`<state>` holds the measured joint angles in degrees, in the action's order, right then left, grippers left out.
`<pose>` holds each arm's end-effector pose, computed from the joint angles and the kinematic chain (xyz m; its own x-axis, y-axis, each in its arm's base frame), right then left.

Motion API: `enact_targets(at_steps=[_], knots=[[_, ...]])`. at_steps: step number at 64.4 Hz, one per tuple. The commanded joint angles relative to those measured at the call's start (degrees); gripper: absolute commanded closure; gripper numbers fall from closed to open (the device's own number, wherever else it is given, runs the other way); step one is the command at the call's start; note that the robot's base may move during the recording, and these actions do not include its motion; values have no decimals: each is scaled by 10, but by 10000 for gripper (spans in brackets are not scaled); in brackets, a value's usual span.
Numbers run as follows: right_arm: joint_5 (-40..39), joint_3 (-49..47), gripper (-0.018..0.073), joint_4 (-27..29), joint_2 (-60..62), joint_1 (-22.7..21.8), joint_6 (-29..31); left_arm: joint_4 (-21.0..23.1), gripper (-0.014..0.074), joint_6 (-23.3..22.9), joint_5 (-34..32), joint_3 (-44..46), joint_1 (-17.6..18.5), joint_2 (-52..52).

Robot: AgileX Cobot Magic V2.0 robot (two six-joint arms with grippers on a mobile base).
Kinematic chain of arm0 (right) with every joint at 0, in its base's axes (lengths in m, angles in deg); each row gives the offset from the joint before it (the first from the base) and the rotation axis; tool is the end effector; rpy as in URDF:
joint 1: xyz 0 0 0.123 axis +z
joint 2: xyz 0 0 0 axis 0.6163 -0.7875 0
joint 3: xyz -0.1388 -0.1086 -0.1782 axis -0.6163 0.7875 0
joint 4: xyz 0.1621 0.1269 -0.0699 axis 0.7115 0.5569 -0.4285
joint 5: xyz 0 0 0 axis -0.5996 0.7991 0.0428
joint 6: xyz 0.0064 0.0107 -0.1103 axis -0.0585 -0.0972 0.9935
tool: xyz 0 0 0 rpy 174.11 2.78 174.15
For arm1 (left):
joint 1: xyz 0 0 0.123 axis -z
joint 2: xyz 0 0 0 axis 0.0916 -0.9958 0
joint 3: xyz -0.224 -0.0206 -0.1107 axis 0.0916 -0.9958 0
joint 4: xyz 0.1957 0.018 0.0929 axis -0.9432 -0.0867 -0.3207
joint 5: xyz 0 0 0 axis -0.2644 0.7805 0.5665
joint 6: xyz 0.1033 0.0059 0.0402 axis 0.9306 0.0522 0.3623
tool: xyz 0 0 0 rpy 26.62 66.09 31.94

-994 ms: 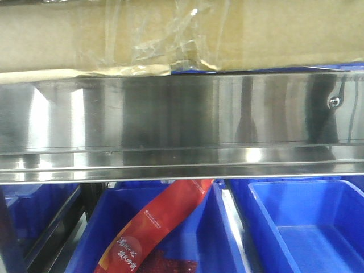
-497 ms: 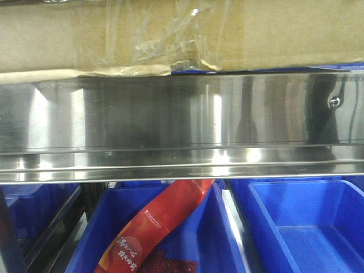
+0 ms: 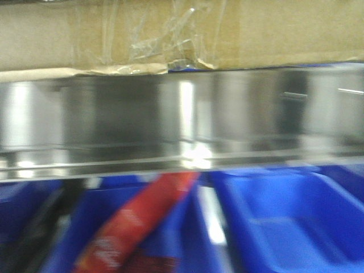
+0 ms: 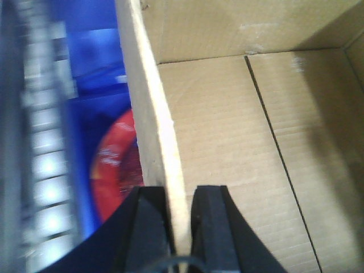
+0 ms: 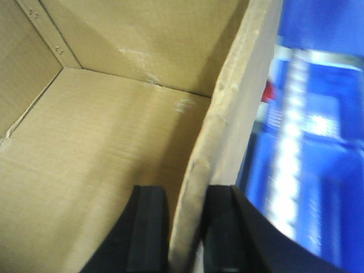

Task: Grab carton from right shelf to conveyor
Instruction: 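Lift the carton off the shelf with both grippers and pull back, then hold the carton in both grippers while the base drives to the conveyor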

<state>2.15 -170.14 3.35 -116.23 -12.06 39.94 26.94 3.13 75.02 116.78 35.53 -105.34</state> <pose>0.1658 0.0922 0.4263 -0.5233 -0.1490 -0.8390 -0.4585 0.8791 0.1299 0.1896 -0.0898 0.4267 -0.6715 0.0014 -0.7410 0.1739 0.9724 -0.1558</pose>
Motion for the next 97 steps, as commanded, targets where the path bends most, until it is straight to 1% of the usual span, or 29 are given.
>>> enact_targets(at_steps=[1,23,47,97], knots=[[-42,-4,625,30,9,3,10,15,604,0,-19,0,4,2],[-42,-4,625,33,10,3,10,15,604,0,-19,0,4,2],[-42,-4,625,38,10,3,10,-16,604,0,-28,0,3,-3],[-42,-4,625,38,10,3,10,-23,604,0,-28,0,3,-3]])
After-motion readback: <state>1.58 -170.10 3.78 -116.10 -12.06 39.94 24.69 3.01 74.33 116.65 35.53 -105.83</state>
